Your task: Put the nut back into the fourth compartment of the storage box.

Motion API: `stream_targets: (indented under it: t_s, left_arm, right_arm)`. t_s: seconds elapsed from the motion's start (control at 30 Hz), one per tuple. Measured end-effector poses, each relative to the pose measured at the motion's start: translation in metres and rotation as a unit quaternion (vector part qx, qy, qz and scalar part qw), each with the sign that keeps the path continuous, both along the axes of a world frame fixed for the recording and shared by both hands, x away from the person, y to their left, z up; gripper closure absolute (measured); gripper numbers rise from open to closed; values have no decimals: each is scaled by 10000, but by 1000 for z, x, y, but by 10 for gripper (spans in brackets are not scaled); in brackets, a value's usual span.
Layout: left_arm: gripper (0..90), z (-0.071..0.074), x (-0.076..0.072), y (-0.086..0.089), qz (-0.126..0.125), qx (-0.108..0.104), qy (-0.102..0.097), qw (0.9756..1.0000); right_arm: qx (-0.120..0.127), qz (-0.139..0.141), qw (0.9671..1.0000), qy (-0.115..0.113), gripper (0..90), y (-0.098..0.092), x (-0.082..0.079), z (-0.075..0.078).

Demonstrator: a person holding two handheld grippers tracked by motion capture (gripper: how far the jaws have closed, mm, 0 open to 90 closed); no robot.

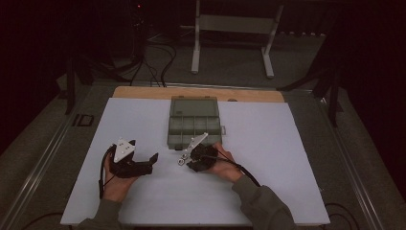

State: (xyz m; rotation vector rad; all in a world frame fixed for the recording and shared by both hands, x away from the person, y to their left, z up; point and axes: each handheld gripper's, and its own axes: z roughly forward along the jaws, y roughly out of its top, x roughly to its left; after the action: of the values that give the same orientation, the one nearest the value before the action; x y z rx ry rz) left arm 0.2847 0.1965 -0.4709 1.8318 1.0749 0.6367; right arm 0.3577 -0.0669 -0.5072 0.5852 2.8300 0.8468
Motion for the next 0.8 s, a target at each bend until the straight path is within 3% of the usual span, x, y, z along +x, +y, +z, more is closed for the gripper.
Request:
stream_targets:
  t_s: [0.33, 0.8]
  left_arm:
    - [55, 1, -1, 1, -13, -60, 7, 10000]
    - [54, 3, -4, 2, -40, -90, -4, 10000]
  right_arm:
    - [-97, -126, 9996, 244, 702, 2, 2, 2]
    - [-206, -230, 9992, 254, 703, -1, 1, 7]
